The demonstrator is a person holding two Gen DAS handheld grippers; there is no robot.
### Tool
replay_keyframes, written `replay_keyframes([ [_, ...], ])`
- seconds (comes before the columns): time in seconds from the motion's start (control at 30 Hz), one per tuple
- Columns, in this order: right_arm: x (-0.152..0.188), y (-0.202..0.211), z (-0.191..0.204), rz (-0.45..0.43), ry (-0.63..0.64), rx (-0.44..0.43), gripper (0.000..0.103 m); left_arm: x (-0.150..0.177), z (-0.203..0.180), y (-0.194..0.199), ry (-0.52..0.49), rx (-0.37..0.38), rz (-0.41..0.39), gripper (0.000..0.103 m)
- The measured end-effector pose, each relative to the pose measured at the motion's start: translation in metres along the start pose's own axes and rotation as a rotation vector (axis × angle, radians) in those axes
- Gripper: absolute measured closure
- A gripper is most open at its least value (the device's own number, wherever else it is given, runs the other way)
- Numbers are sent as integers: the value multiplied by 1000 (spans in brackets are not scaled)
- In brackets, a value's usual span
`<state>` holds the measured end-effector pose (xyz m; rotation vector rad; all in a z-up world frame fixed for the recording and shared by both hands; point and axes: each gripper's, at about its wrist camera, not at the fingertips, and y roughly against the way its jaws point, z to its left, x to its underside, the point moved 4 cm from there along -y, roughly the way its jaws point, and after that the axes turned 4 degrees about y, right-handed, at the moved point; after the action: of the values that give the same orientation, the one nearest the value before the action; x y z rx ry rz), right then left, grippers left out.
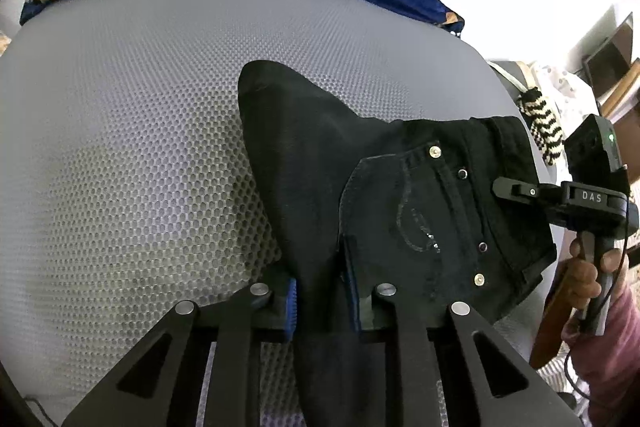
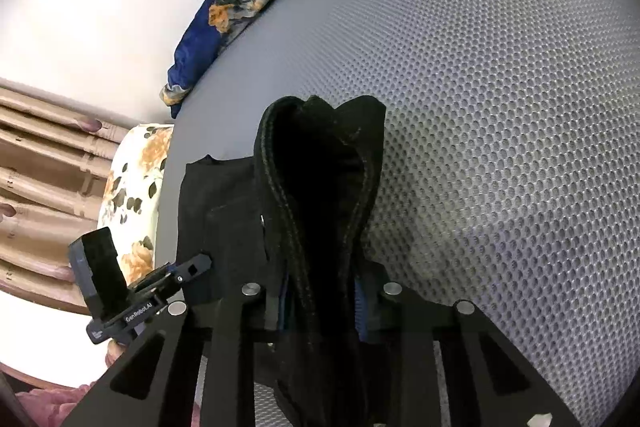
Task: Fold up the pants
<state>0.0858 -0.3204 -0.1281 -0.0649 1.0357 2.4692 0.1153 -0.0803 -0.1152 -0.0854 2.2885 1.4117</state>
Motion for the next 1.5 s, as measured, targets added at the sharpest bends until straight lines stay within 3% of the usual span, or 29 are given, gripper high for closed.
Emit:
replay_keyframes([
  [1.0, -38, -36, 67, 3, 86, -53, 82, -31, 45, 53, 22, -53, -132, 84],
  [1.5, -104, -69, 84, -18, 87, -83, 81, -97, 84, 46, 43, -71, -171, 84],
])
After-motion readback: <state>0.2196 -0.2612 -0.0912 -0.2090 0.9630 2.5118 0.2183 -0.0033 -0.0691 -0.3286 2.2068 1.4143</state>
